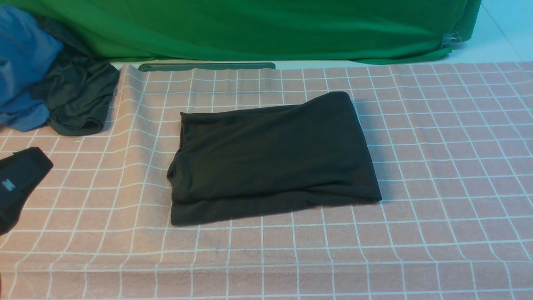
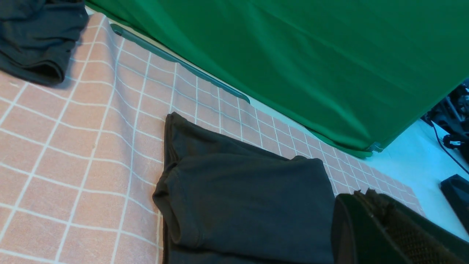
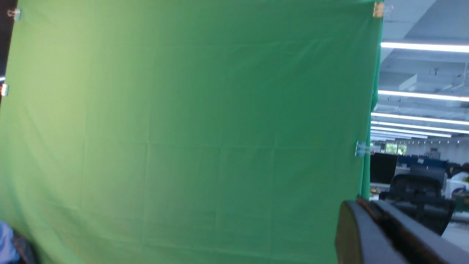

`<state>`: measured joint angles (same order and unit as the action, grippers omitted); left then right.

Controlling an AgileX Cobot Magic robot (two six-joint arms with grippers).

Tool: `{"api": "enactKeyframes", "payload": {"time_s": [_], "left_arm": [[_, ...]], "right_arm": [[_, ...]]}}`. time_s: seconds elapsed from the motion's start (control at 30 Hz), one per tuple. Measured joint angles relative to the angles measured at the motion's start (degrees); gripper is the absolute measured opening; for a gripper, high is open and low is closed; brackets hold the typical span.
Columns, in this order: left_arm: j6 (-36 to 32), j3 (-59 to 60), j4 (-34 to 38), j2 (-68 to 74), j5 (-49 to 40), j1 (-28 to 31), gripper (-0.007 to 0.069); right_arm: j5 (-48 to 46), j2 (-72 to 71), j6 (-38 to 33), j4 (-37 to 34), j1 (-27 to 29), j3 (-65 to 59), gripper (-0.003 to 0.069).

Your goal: Fold a long-sleeved shirt over a pink coffee tablecloth.

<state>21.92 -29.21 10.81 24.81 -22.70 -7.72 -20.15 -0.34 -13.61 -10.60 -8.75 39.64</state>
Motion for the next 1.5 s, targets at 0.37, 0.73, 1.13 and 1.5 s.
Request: {"api": "enactKeyframes", "payload": {"time_s": [0.37,0.73,1.13,1.5], "left_arm": [[0.0,0.0,-3.6,0.0,0.0,0.0,0.0014],[0.0,0.0,-4.0,0.0,0.0,-0.3,0.0014],[-6.1,0.3,-8.9,-1.5,-0.3,-0.1,0.0014],[-7.2,20.3,-8.9,-19.0,9.6,10.0,0.0014]], "right_arm": [[-0.5,0.0,0.8,-0.2,0.0,0.0,0.0047],[-0.6,0.0,1.4,-0.2,0.0,0.0,0.0069],[-0.8,0.0,1.4,-0.2,0.0,0.0,0.0086],[-0.8,0.0,1.4,-0.2,0.0,0.0,0.0097]]}}
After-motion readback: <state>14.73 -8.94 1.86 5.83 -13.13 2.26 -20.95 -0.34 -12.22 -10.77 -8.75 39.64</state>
